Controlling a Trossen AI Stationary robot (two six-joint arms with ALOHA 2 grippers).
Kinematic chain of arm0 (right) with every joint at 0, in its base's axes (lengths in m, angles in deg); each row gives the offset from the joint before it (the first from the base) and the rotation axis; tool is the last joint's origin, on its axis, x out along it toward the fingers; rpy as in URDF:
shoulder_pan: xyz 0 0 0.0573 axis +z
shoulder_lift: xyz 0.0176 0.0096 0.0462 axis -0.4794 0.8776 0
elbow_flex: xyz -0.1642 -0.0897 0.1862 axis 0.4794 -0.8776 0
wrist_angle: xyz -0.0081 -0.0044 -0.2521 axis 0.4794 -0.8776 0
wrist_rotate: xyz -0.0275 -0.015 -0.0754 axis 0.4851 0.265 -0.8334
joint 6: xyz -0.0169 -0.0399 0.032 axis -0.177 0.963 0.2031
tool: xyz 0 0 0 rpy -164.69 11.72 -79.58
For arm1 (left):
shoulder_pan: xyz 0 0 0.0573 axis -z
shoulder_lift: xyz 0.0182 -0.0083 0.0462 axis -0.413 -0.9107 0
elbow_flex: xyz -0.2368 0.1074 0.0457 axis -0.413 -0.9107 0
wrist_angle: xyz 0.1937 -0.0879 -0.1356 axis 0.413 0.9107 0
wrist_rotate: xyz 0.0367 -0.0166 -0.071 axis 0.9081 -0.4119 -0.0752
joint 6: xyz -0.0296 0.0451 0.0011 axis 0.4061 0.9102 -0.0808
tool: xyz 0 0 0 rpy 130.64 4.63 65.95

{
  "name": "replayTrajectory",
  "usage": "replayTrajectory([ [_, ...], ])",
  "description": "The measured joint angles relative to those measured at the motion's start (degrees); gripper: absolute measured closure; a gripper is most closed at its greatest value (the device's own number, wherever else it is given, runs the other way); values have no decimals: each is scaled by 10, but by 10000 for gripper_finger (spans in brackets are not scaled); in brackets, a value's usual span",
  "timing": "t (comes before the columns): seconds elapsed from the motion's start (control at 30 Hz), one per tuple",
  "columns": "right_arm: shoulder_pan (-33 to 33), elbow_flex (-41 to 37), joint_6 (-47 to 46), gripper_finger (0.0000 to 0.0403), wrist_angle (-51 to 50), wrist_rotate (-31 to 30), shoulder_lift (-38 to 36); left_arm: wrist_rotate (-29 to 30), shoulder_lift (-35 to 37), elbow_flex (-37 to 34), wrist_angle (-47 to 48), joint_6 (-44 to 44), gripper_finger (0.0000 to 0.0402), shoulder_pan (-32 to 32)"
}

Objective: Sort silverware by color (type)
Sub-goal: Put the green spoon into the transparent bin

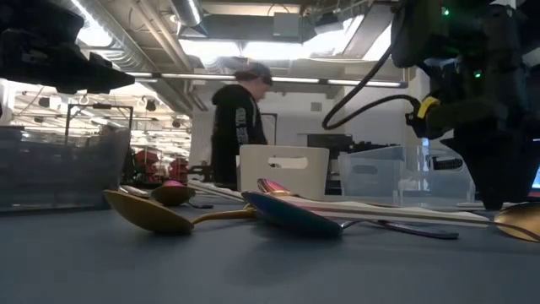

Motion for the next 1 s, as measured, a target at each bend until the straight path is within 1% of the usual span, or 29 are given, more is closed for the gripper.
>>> replayTrajectory([
  [0.27,0,-14,0,119,19,-3,7,0,0,0,0,0,326,0],
  [0.4,0,-26,0,119,32,7,6,0,0,0,0,0,326,0],
  [0.67,0,-27,0,122,39,9,5,0,0,0,0,0,326,0],
  [0.8,0,-27,2,149,42,10,5,0,0,0,0,0,326,0],
  [1.0,0,-27,3,222,44,11,6,0,0,0,0,0,326,0],
])
